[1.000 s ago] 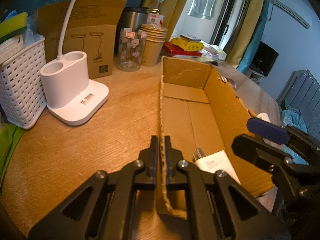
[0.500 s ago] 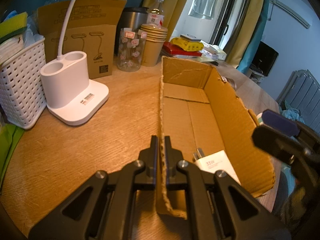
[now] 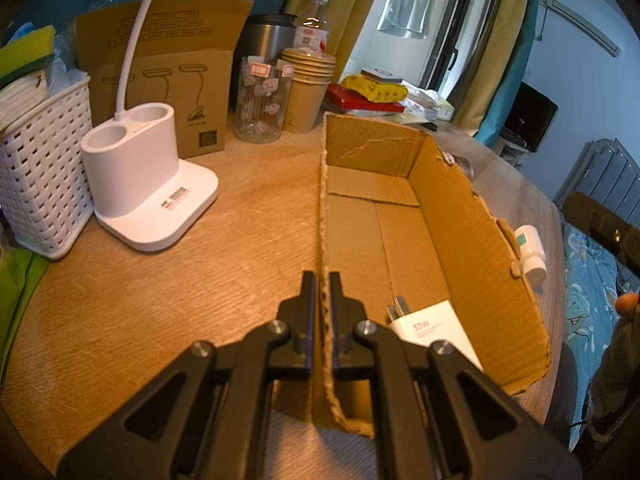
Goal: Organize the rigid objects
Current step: 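Move the right gripper back to the white pill bottle and grasp it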
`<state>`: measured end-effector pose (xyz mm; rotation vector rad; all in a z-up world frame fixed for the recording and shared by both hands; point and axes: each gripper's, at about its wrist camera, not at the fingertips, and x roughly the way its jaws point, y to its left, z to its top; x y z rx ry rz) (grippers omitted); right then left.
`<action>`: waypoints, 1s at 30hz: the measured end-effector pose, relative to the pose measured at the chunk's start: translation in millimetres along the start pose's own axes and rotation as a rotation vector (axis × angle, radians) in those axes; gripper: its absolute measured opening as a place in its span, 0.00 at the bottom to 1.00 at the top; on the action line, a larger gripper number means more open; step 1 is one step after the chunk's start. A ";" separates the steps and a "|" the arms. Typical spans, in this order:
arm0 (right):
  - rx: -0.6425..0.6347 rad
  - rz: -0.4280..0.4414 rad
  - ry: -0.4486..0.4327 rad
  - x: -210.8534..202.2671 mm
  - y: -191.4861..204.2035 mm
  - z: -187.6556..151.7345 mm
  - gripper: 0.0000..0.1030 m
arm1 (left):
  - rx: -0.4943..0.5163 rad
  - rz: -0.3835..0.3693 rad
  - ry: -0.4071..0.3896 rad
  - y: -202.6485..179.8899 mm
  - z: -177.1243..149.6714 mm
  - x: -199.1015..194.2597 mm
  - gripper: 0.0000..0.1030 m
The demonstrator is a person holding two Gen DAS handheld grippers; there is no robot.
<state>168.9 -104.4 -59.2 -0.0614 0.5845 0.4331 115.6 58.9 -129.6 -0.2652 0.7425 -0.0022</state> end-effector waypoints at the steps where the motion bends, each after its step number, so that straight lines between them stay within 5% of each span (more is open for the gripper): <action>1: 0.004 -0.008 -0.002 -0.7 -2.9 0.0 0.74 | 0.000 0.000 0.000 0.1 0.1 0.2 0.05; 18: 0.097 -0.235 -0.013 -8.4 -76.5 -7.4 0.75 | 0.001 0.001 0.000 -0.2 -0.1 -0.1 0.06; 30: 0.135 -0.292 0.042 11.3 -102.1 -21.6 0.75 | 0.001 0.001 0.001 -0.2 -0.2 0.2 0.06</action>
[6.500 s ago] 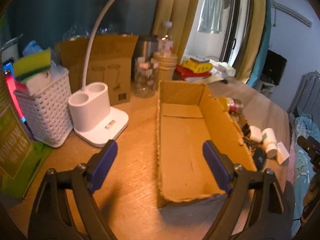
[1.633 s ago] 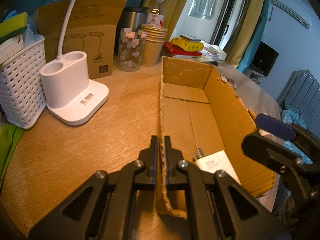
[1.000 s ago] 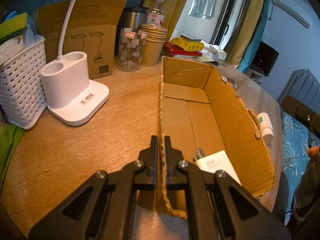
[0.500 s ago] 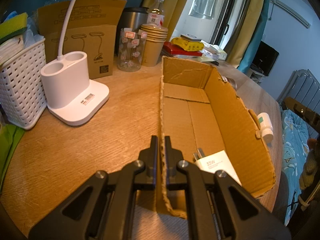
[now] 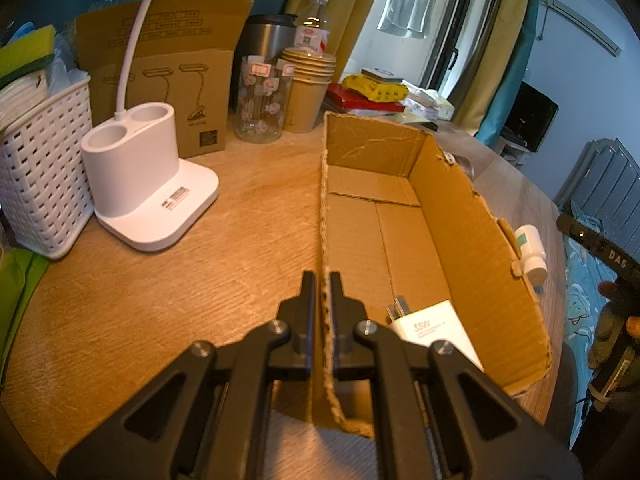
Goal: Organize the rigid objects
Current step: 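Move the right gripper back to the white pill bottle and grasp it, then lift the pill bottle, lower it into the box, open the right gripper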
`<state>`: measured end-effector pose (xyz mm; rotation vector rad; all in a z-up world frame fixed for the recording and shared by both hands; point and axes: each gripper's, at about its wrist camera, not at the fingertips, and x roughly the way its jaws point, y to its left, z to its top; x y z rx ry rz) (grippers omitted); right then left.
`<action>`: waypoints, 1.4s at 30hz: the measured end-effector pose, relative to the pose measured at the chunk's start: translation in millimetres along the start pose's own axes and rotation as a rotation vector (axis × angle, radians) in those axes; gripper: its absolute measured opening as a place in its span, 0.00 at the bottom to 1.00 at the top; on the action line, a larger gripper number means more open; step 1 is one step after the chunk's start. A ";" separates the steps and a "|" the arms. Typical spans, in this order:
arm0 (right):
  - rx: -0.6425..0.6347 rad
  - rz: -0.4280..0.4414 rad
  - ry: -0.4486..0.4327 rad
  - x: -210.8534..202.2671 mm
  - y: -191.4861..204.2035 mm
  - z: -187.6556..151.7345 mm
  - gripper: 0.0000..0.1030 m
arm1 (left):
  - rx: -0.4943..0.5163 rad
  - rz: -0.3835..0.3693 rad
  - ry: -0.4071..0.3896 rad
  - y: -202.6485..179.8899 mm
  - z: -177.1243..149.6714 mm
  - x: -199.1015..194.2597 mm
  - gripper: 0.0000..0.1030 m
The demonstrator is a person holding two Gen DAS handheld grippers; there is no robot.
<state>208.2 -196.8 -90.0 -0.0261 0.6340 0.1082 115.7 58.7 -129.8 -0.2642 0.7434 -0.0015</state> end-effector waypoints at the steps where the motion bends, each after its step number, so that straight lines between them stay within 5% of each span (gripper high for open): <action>1: -0.001 -0.001 0.004 1.3 -0.1 -0.9 0.75 | 0.000 0.000 0.000 0.0 0.0 0.0 0.06; 27: 0.040 -0.034 0.128 54.3 -12.1 -19.7 0.74 | 0.001 0.001 0.000 -0.6 -0.2 -0.2 0.06; 35: 0.036 -0.030 0.144 58.6 -12.9 -19.9 0.50 | 0.001 0.001 0.000 -0.5 -0.2 -0.2 0.06; 42: 0.042 -0.023 0.117 51.9 -13.8 -18.6 0.49 | 0.001 0.002 0.000 0.1 0.1 0.2 0.06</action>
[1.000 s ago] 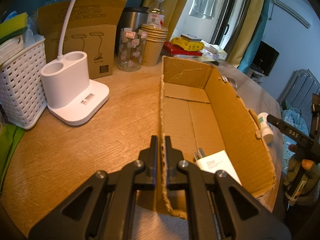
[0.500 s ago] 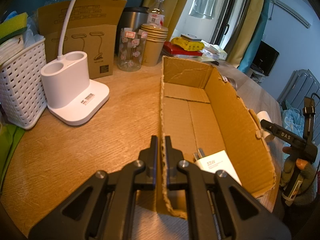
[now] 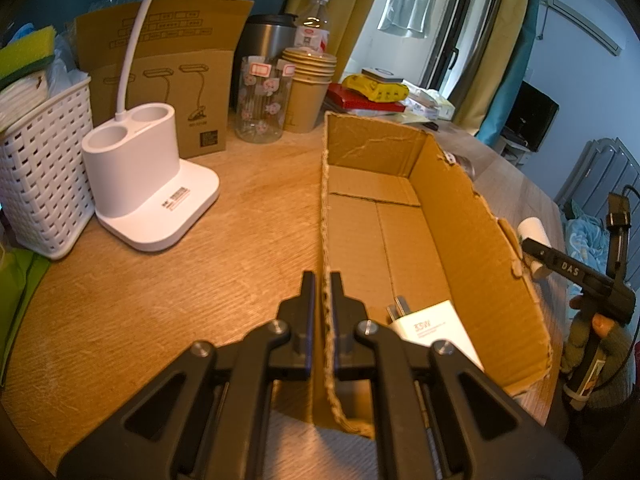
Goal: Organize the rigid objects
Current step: 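Lift the pill bottle, lower it into the box, open the right gripper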
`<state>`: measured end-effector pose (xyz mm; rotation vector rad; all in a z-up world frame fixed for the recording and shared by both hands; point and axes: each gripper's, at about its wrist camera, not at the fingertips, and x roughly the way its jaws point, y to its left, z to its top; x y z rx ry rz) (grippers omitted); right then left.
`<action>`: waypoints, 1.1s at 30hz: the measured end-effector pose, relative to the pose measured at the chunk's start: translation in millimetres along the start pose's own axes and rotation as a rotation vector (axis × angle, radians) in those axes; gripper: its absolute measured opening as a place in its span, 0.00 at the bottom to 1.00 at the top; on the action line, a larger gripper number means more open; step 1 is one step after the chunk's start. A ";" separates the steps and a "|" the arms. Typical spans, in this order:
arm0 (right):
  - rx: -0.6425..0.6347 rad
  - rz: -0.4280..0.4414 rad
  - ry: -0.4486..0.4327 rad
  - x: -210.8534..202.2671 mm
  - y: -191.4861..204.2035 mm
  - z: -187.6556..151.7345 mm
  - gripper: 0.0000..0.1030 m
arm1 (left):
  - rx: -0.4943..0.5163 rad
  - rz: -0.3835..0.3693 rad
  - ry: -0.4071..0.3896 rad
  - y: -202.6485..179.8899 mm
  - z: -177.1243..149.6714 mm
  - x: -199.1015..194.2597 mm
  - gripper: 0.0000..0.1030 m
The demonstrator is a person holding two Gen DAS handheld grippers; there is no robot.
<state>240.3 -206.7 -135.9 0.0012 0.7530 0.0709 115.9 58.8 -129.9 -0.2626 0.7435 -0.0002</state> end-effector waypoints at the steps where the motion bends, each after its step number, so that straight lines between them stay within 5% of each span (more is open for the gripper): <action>1: -0.001 0.000 -0.004 -0.9 0.1 -0.1 0.49 | 0.000 0.000 0.000 -0.1 0.0 -0.1 0.06; 33: -0.158 0.126 -0.134 -64.7 73.1 7.3 0.49 | 0.001 0.001 0.000 -0.8 -0.3 -0.3 0.06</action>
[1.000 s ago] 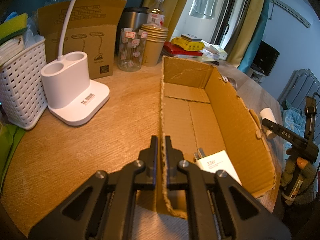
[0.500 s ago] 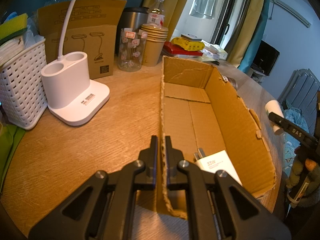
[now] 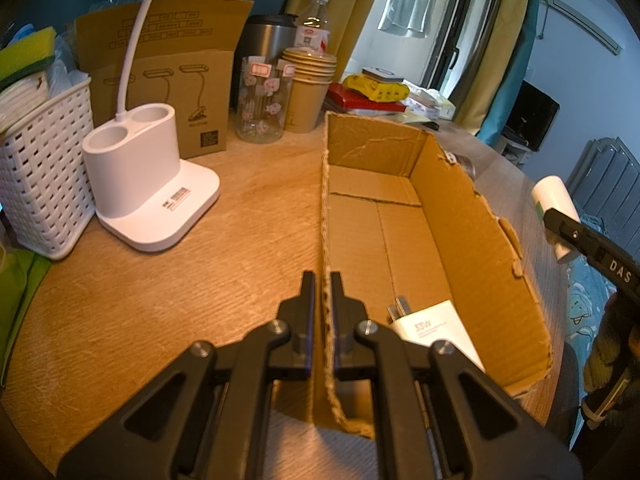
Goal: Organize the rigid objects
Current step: 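Lift the pill bottle, lower it into the box, open the right gripper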
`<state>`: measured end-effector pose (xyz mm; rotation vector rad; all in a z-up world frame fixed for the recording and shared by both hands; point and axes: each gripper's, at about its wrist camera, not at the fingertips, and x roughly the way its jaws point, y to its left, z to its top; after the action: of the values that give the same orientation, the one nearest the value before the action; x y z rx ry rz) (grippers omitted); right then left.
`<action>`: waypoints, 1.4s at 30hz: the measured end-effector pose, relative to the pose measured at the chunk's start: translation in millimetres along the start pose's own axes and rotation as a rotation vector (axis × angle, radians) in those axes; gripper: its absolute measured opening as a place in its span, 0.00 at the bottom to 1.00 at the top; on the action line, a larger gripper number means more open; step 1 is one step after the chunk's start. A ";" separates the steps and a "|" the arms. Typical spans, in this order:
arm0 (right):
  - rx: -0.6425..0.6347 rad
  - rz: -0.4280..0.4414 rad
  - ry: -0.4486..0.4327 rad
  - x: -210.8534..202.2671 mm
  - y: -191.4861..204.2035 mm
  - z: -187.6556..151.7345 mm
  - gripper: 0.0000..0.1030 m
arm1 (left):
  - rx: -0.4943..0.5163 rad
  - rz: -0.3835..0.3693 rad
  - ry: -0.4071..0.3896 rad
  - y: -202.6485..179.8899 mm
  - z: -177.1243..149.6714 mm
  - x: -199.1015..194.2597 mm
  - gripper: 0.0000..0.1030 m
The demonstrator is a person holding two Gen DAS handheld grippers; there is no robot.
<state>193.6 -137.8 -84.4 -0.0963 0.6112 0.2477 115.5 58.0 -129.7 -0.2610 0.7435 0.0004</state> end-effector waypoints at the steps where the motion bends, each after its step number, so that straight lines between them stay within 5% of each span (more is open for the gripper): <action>1: -0.003 0.004 0.000 -0.1 1.9 0.2 0.49 | 0.000 0.000 0.000 0.0 0.0 0.0 0.06; 31: -0.163 0.173 -0.022 -7.3 90.6 9.6 0.49 | 0.000 0.001 0.000 0.2 0.0 0.2 0.06; 42: -0.218 0.194 0.037 10.5 113.4 0.9 0.49 | 0.000 0.002 0.000 -0.1 -0.1 0.1 0.06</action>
<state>173.1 -26.0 -91.6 -0.2527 0.6299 0.5012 115.5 57.9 -129.8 -0.2600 0.7438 0.0020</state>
